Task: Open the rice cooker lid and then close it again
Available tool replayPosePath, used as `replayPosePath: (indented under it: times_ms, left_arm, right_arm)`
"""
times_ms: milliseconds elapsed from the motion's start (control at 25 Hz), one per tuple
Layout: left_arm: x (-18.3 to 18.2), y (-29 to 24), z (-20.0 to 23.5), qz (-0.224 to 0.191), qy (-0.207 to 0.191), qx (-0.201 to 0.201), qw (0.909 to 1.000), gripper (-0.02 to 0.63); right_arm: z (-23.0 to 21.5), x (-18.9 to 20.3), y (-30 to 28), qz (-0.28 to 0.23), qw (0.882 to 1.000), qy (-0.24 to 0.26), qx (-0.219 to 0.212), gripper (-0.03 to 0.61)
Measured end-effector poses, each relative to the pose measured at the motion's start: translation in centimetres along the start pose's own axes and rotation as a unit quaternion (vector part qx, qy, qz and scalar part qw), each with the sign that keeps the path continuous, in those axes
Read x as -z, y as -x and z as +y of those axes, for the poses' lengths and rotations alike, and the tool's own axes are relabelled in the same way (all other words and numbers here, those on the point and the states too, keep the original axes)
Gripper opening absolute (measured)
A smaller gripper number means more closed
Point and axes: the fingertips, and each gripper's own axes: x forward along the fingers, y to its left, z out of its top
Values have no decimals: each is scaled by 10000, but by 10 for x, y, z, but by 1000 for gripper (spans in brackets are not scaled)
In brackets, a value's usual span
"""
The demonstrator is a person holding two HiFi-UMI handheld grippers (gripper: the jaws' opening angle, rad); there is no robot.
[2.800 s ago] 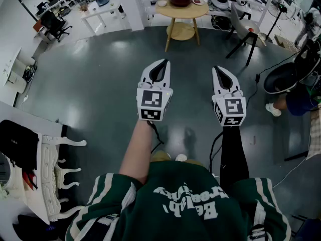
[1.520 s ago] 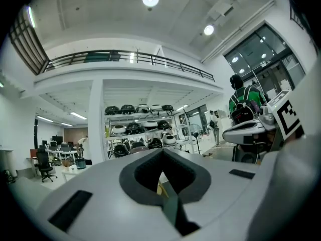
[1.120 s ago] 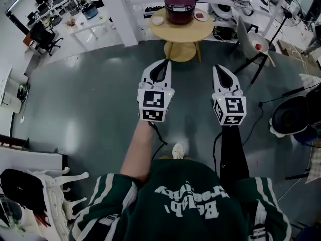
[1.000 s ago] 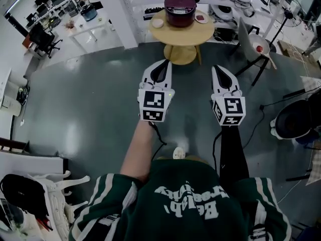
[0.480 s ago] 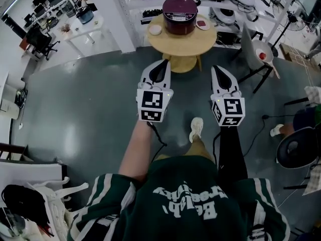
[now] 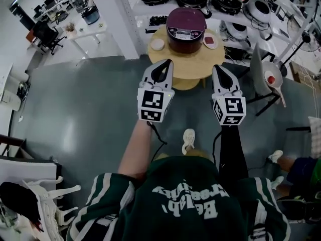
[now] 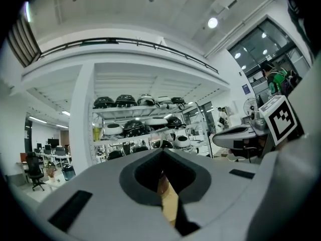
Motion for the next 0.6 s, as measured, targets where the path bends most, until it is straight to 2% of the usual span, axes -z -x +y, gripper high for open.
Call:
replayPosePath:
  times_ms: [320,600]
  left_arm:
    - [4,-122,30,116,-62,-243,9996,-5]
    - [12,-199,42,210,-43,-345,9992,-5]
  right_arm:
    - [-70,6,-119,-123,9990,-18,-436,5]
    - [-110,23,-184,-109,9975,-99,-686,5]
